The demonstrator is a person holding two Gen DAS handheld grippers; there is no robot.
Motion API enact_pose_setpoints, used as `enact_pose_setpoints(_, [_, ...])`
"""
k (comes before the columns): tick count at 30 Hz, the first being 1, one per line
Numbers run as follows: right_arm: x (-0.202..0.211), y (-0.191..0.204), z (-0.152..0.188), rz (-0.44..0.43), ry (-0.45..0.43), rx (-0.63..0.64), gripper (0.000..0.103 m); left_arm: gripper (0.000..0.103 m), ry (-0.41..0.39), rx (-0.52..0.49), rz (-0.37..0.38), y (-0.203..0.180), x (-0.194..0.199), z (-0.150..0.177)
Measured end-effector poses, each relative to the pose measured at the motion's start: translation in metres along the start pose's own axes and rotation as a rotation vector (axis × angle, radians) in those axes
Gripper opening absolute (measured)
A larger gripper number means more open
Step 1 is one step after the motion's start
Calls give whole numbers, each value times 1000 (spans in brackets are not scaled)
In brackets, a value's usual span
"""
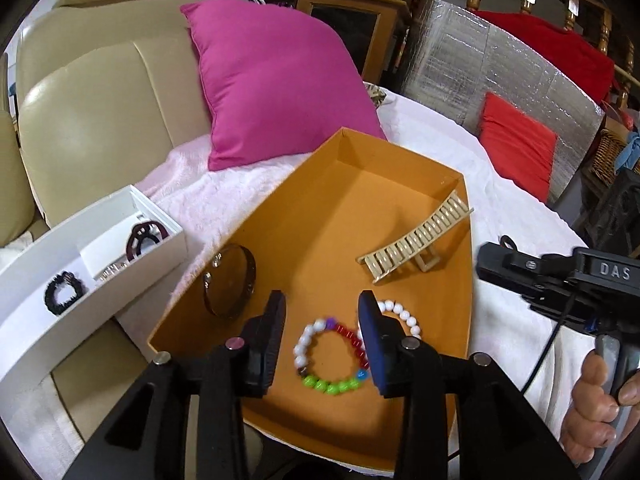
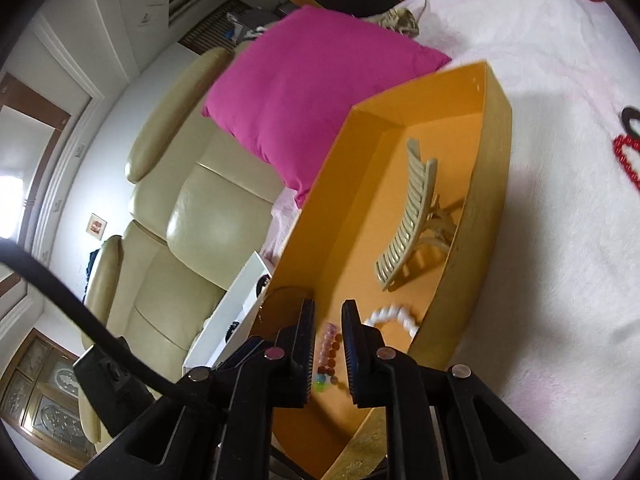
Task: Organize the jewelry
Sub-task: 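Carry both bracelets into the orange box and open both tools, then lift both tools away from the box back toward the remaining jewelry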
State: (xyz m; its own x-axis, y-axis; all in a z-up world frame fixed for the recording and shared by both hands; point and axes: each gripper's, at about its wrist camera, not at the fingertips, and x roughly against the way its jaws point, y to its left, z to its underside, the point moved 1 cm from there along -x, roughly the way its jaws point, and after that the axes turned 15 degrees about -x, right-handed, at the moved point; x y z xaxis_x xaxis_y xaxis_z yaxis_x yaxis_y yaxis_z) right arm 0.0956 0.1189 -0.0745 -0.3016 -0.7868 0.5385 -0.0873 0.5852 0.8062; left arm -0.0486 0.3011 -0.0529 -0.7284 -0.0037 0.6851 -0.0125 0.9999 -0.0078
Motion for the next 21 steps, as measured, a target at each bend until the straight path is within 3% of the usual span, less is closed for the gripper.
enact_pose_setpoints(5, [45,-11,-7,14,-65,16,16,40,-42,-61,-12,-22,19,-19])
enact_pose_setpoints(7, [68,-15,-9,44,-98,25,16,57,-63,-84,-5,-35,28,-25])
enact_pose_setpoints(13, [148,-34,-3,132,-211,24,16,73,-151,-204,45,-92,67,-42])
enact_pose_setpoints(15, [177,-40,3,155,-250,17,24,76,-178,-247,67,-112,83,-46])
enact_pose_setpoints(17, [213,-44,15,181,-317,9,43,78,-202,-284,78,-127,98,-48])
enact_pose_setpoints(21, [283,-51,39,226,-422,-6,47,80,-270,-385,23,-152,142,-53])
